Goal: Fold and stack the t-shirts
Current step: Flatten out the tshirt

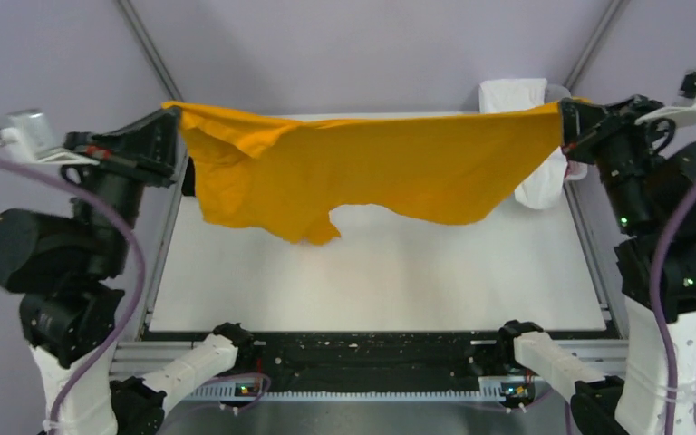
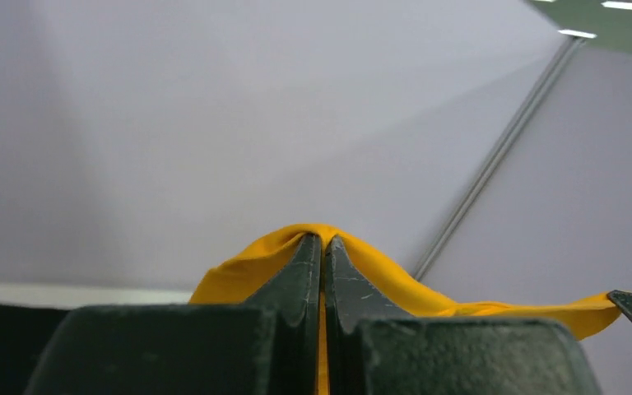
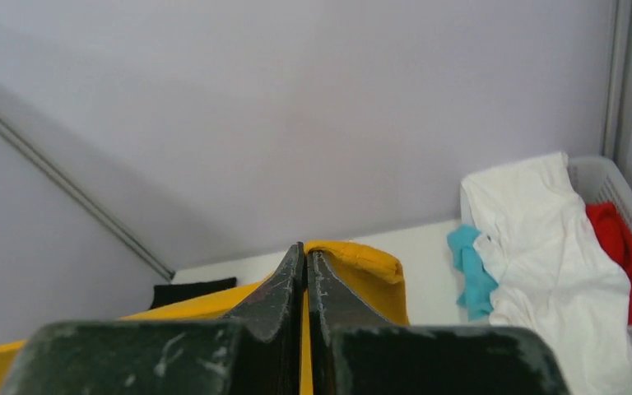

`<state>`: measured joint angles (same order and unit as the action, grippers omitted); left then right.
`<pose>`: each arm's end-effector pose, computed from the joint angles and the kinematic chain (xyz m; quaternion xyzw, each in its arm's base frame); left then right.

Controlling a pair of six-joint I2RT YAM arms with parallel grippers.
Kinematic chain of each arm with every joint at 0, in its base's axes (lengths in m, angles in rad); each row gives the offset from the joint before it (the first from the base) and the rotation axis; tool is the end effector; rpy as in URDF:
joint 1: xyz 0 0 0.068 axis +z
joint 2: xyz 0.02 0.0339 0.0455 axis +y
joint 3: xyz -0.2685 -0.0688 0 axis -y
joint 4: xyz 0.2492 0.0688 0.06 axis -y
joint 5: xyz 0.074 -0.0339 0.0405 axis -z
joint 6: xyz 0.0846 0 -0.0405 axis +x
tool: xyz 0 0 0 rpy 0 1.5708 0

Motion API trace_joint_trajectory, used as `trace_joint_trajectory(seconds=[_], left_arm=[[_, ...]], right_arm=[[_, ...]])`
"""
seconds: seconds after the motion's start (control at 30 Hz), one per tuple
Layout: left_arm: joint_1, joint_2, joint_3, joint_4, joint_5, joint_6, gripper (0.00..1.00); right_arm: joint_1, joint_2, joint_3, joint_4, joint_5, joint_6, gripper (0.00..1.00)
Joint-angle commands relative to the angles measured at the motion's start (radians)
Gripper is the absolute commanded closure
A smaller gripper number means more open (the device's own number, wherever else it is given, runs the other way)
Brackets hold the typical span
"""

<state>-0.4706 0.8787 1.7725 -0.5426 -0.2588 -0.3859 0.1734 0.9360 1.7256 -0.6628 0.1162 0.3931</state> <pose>0.1028 -0.0280 0.6056 -0.0816 0.5719 -0.2704 0.7702 0.1498 0.0163 0.5689 0.1156 0.6510 0.1725 0.7301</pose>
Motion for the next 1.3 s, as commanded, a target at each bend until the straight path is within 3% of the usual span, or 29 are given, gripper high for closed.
trace_joint_trajectory(seconds=[0.0, 0.13, 0.37, 0.53, 0.63, 0.73, 0.8, 0.87, 0.97, 1.1, 1.27], left_arm=[[-0.001, 0.004, 0.196, 0.061, 0.085, 0.122, 1.00], [-0.001, 0.013, 0.303, 0.060, 0.121, 0.159, 1.00], [0.000, 0.039, 0.325, 0.080, 0.108, 0.214, 1.00], [0.000, 0.128, 0.242, 0.082, -0.074, 0.270, 1.00], [0.001, 0.176, 0.074, 0.146, -0.287, 0.295, 1.00], [0.011, 0.245, -0.102, 0.210, -0.409, 0.309, 1.00], [0.052, 0.304, -0.207, 0.224, -0.378, 0.277, 1.00], [0.122, 0.383, -0.290, 0.236, -0.256, 0.215, 1.00], [0.214, 0.555, -0.348, 0.289, -0.084, 0.122, 1.00], [0.249, 0.865, -0.238, 0.273, -0.002, 0.078, 1.00], [0.250, 1.174, -0.029, 0.176, 0.013, 0.076, 1.00]], right_arm=[[-0.011, -0.016, 0.196, -0.069, -0.068, -0.038, 1.00], [-0.012, -0.018, 0.291, -0.098, -0.158, -0.038, 1.00], [-0.012, -0.026, 0.305, -0.118, -0.187, -0.031, 1.00], [-0.011, -0.015, 0.183, -0.117, -0.121, -0.014, 1.00], [-0.011, 0.001, 0.041, -0.086, -0.061, 0.002, 1.00], [-0.011, 0.014, -0.162, -0.022, 0.018, 0.028, 1.00], [-0.011, 0.045, -0.274, 0.010, 0.065, 0.039, 1.00], [-0.012, 0.093, -0.391, 0.065, 0.083, 0.044, 1.00], [-0.012, 0.192, -0.577, 0.262, 0.062, 0.044, 1.00], [-0.012, 0.425, -0.667, 0.490, 0.050, 0.025, 1.00], [-0.014, 0.721, -0.567, 0.518, 0.047, 0.008, 1.00]])
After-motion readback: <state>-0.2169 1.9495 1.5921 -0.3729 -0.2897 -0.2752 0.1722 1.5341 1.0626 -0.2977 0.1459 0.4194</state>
